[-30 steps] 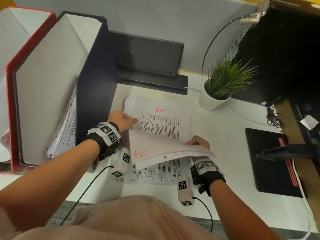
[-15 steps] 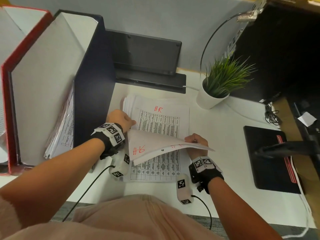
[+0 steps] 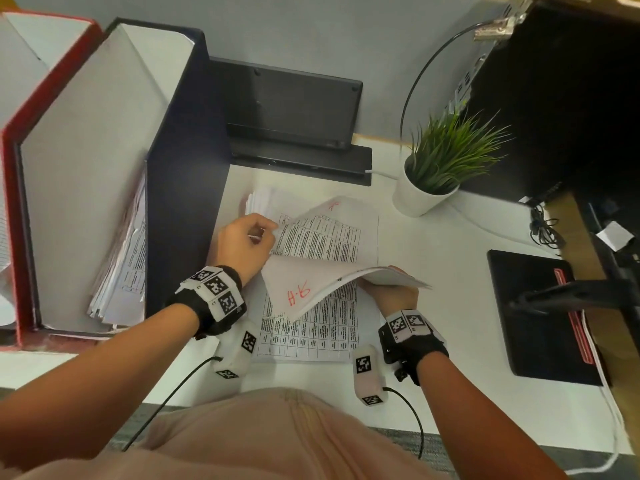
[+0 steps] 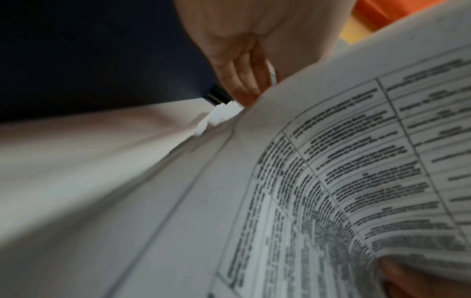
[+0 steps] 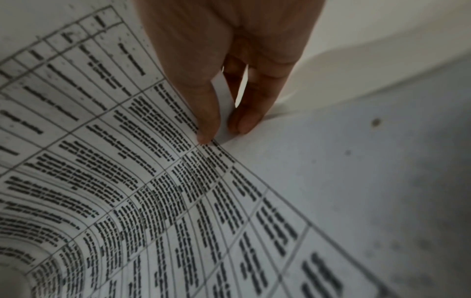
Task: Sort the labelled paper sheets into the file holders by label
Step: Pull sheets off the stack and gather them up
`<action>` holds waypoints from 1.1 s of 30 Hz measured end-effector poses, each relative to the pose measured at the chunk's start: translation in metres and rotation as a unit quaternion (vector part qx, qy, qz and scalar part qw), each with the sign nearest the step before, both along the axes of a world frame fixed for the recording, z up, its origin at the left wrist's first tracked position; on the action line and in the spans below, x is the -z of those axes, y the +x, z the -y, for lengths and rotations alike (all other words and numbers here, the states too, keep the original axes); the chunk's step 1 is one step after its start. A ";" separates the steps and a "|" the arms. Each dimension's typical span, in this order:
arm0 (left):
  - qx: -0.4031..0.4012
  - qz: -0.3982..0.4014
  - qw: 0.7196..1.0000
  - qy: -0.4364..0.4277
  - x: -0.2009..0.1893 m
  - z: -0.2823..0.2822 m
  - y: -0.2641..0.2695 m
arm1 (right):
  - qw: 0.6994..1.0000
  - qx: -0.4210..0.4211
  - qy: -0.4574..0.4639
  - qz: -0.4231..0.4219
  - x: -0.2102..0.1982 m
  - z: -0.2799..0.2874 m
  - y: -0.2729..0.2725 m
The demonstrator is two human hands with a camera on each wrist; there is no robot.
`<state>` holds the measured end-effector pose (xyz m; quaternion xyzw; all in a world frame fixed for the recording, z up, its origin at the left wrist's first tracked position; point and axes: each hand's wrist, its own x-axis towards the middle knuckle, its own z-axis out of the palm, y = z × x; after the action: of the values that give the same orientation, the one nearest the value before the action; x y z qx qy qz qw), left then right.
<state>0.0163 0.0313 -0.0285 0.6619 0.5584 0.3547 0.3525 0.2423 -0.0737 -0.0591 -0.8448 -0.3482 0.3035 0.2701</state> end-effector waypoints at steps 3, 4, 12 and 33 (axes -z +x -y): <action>-0.011 0.102 0.993 -0.061 0.002 0.000 0.000 | 0.990 0.082 0.090 -0.071 0.002 0.003 -0.003; -0.005 0.140 0.987 -0.078 0.001 0.001 0.000 | 0.981 0.109 0.127 -0.102 0.001 0.005 -0.004; 0.027 0.224 0.966 -0.126 -0.008 0.006 0.000 | 0.964 0.077 0.184 -0.174 -0.008 0.007 -0.008; -0.026 -0.137 0.956 -0.257 -0.015 -0.027 0.001 | 0.986 0.030 0.155 -0.047 -0.001 0.012 -0.008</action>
<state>0.0172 0.0584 -0.0138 0.5765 0.6909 0.1140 0.4211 0.2345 -0.0858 -0.0584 -0.7874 -0.3529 0.2767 0.4229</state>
